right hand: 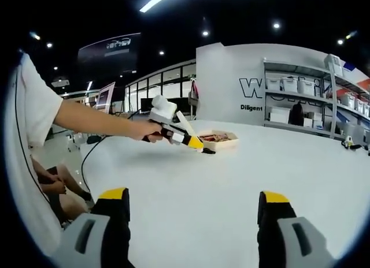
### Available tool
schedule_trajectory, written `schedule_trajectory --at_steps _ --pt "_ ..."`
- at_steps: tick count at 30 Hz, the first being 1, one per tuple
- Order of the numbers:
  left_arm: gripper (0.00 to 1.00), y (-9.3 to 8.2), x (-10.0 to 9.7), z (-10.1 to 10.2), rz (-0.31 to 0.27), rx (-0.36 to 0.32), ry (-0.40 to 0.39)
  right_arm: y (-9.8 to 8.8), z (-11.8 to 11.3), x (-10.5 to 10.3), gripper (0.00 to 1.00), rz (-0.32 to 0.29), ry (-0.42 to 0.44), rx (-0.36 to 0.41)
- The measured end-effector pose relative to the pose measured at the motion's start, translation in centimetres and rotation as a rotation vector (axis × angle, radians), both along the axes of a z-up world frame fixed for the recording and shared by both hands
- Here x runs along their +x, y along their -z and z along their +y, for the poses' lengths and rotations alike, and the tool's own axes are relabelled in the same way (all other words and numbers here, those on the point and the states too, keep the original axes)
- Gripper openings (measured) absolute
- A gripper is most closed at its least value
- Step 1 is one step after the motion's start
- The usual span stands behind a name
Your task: Place the target food into the container with the food tongs after gripping and lifting it, then release it inside without dropping or visibly crushing the food.
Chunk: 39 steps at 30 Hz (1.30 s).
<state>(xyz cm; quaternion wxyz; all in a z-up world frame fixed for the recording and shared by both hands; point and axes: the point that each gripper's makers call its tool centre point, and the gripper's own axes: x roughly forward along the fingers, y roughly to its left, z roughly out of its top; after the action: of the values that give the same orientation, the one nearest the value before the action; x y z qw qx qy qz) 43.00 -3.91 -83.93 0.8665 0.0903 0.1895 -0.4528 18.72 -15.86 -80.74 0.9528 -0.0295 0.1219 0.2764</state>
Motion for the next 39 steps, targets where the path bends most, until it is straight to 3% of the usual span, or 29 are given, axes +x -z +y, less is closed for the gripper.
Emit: schedule_trajectory --at_steps 7,13,18,21,23,26,39 --pt "0.29 0.4 -0.3 -0.3 0.064 -0.033 -0.02 0.0 0.1 0.0 0.9 0.003 -0.008 -0.008" --pt "0.29 1.0 -2.4 -2.1 0.105 -0.029 0.03 0.0 0.1 -0.1 0.89 0.002 -0.014 -0.015" --pt "0.29 0.5 -4.0 -3.7 0.087 -0.02 0.079 0.0 0.1 -0.2 0.89 0.002 -0.014 -0.016" --pt "0.29 -1.2 -3.6 -4.1 0.021 -0.02 0.091 0.1 0.0 -0.3 0.89 0.006 -0.014 -0.022" --pt "0.3 -1.4 -3.0 -4.0 0.031 -0.022 0.081 0.2 -0.1 -0.3 0.89 0.008 -0.013 -0.023" --pt "0.29 -1.0 -1.9 -3.6 0.014 0.013 0.051 0.0 0.0 -0.2 0.89 0.004 -0.013 -0.02" --pt "0.3 0.2 -0.6 -3.8 0.019 0.029 0.03 0.6 -0.7 -0.4 0.88 0.017 -0.007 -0.02"
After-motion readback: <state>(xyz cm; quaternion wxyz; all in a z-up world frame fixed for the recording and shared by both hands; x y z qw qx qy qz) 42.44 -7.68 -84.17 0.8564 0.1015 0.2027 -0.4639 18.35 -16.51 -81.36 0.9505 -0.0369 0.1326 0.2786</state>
